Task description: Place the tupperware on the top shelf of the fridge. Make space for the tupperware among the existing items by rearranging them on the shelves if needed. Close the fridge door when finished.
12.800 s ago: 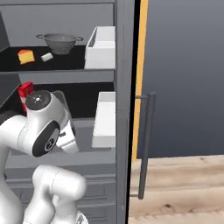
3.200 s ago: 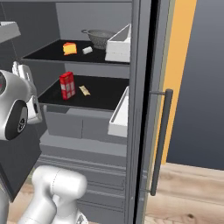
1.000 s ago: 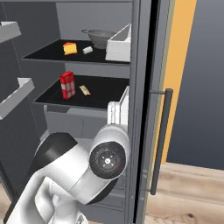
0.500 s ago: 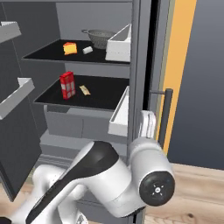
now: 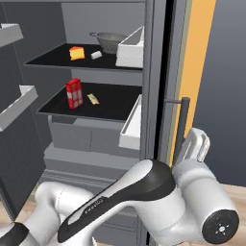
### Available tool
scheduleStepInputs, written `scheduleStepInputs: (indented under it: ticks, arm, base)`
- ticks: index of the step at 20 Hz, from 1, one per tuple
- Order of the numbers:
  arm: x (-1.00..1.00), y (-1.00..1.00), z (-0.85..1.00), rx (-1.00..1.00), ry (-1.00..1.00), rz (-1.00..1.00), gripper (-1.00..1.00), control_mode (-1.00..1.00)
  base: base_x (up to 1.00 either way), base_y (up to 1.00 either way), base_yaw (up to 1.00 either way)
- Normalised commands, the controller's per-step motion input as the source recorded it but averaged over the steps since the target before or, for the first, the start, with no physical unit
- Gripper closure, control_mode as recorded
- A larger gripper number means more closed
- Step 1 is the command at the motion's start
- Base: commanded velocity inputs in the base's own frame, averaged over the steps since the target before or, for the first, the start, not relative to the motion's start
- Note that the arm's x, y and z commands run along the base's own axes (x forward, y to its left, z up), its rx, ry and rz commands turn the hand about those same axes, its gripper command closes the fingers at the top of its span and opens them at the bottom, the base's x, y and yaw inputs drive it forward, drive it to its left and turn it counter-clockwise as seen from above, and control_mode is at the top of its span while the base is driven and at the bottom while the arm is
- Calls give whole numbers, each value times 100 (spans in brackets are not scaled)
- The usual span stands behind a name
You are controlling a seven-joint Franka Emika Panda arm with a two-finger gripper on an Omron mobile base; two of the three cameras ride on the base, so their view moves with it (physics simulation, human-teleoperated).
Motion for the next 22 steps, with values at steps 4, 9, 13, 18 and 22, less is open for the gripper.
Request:
scheduleStepInputs:
  ticks: [4,9,13,18,22]
  arm:
    - [24,-48,0,14,0,0,-100,-100]
    - [41,-26,-1,11,2,5,-100,-100]
    - [40,-11,-21,5,0,11,-100,-100]
    - [28,-2,-46,0,0,15,-100,-100]
    - [28,0,-49,0,0,15,-100,-100]
  base:
    - [0,0,0]
    - [0,0,0]
    - [0,0,0]
    - [0,0,0]
    - [0,0,0]
